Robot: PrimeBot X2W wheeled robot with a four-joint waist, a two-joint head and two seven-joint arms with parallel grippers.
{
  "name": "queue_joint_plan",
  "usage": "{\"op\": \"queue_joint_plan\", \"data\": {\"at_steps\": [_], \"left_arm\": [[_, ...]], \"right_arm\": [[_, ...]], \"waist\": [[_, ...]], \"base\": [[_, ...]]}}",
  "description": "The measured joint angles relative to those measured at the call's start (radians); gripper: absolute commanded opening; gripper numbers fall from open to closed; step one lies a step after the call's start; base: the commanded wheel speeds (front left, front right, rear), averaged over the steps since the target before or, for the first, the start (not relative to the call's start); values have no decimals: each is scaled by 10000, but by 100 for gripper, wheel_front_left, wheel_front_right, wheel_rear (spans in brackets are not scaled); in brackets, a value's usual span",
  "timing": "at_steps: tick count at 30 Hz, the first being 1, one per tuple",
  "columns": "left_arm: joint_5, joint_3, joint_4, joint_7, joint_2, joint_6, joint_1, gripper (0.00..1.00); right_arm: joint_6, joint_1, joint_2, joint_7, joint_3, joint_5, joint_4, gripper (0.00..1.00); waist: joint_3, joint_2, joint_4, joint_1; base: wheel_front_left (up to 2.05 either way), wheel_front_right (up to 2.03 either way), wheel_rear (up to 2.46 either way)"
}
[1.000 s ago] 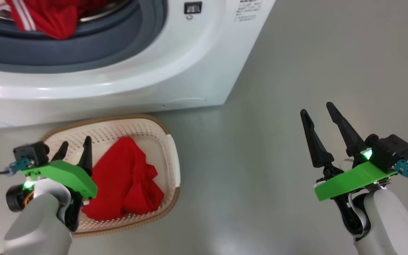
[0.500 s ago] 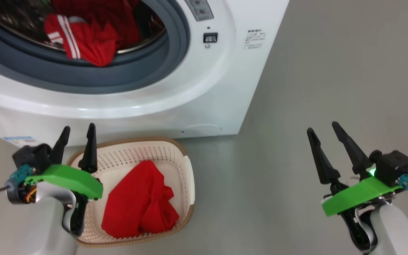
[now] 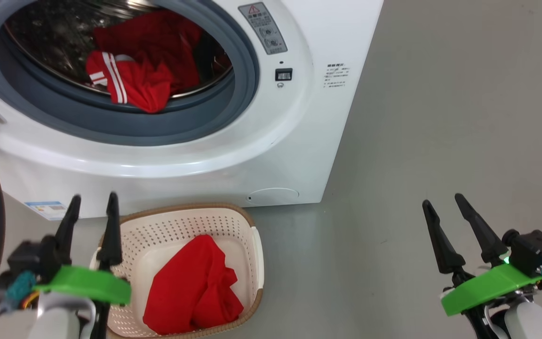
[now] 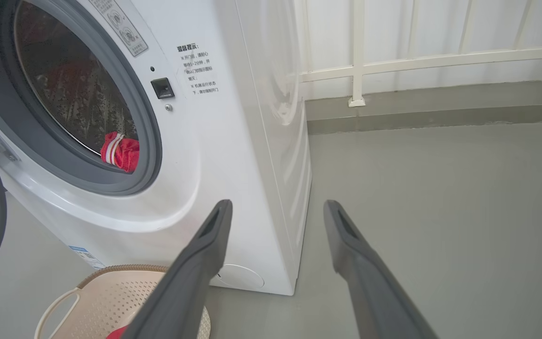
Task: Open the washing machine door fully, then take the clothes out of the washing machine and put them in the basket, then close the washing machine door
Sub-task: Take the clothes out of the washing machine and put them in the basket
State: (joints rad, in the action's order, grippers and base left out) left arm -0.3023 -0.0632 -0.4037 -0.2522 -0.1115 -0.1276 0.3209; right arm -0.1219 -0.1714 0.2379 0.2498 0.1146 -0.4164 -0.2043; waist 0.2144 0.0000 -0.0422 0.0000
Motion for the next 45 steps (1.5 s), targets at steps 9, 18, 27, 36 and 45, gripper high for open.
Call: {"op": "queue_joint_plan", "data": {"at_steps": [9, 18, 27, 36, 45], "left_arm": [[493, 598, 882, 0, 184, 0, -1151, 100], [709, 531, 510, 0, 251, 0, -1025, 100], [897, 316, -1001, 29, 213, 15, 864, 100], [1024, 194, -3037, 679, 50, 282, 3819, 100], [1298, 40, -5187, 1275, -303, 443, 6297, 100]], "right_arm": [[0, 293, 10, 2, -222, 0, 104, 100], [0, 291, -65, 2, -217, 0, 142, 100], [0, 262, -282, 2, -86, 8, 213, 100], [0, -124, -575, 2, 52, 27, 261, 100], [2, -610, -874, 2, 196, 27, 389, 100]], "waist": [[-123, 0, -39, 0], [-11, 0, -157, 0], [373, 0, -354, 0], [1012, 0, -658, 0], [1711, 0, -1093, 0]], "base": [[0, 0, 0], [0, 0, 0], [0, 0, 0], [0, 0, 0], [0, 0, 0]]}}
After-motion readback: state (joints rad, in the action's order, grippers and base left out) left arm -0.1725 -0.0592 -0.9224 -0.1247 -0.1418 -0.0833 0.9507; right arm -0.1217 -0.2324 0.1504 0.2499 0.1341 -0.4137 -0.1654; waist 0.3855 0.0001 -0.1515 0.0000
